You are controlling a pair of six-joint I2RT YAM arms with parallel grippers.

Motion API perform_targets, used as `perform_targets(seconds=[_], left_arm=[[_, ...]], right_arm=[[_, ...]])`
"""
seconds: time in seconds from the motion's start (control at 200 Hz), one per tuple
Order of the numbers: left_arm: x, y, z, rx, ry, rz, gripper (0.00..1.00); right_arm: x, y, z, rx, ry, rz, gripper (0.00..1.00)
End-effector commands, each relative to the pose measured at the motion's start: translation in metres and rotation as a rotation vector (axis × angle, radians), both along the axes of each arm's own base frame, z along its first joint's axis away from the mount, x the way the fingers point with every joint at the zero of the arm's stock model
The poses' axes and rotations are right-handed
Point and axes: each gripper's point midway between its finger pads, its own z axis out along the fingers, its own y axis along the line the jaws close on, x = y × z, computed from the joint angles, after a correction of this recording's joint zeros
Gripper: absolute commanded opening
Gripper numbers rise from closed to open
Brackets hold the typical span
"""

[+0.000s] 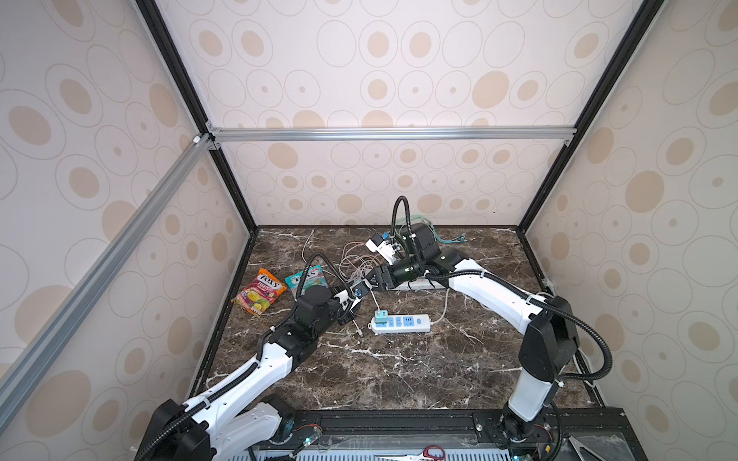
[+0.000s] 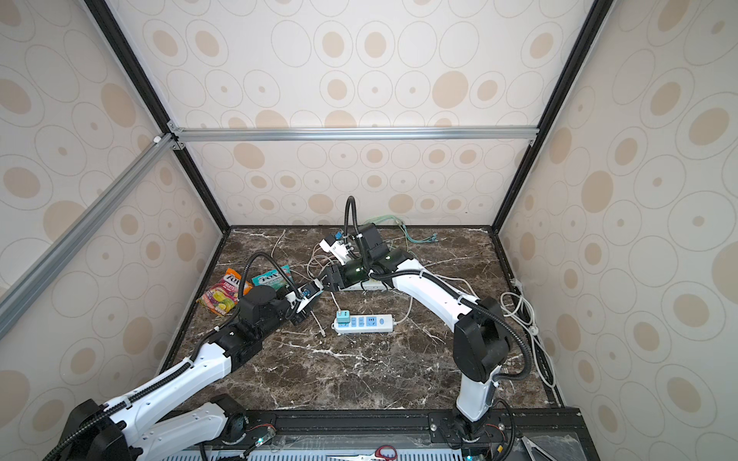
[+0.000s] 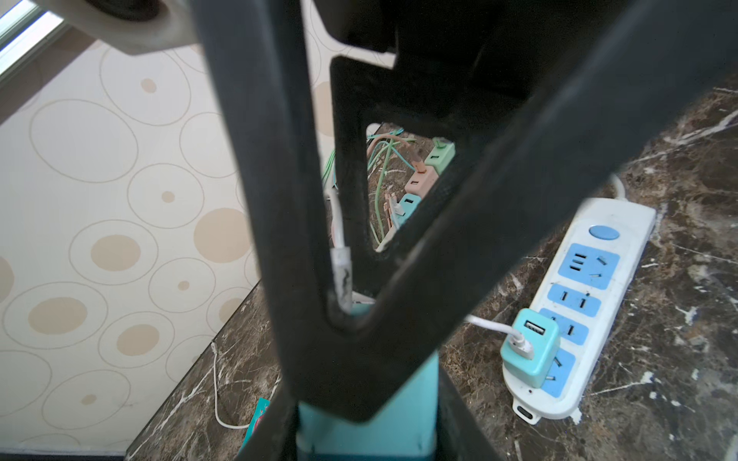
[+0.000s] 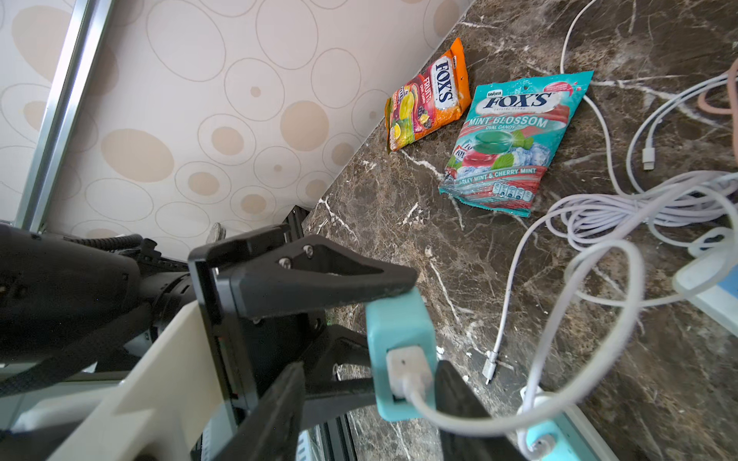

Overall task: Insert the plug
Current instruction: 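Lift the charger with the left while the right gripper reaches to take it, then raise the charger with the right gripper while the left opens and withdraws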

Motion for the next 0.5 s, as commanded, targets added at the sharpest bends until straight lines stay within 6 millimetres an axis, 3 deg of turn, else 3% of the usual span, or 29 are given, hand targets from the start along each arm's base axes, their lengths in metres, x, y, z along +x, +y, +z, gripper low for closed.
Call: perform_targets(seconds=[0.0,0.16,0.265,0.465,0.495], left_arm=[[-0.001,-0.011,0.035,-0.036,-0.116,-0.062,0.0],[-0.003,-0.013,0.044,-0.074,-0.146,-0.071,0.0],[-0.002,-0.014,0.042,-0.07,-0.137,-0.072,0.0],[-0.004,-0.018,0.039,-0.078,-0.123,-0.097,0.0],[-0.002,-0.016,0.039,-0.091,-0.114,-0.072,0.09]], right_arm=[[-0.002,0.003,0.004,0.002,-0.018,0.022,0.55],[-0.002,0.006,0.0,0.004,-0.007,0.031,0.51],[-0.006,0.009,0.003,0.029,0.0,0.059,0.42],[-0.003,0.009,0.014,0.052,-0.052,0.052,0.1],[-0.002,0.007,0.018,0.05,-0.075,0.046,0.06]])
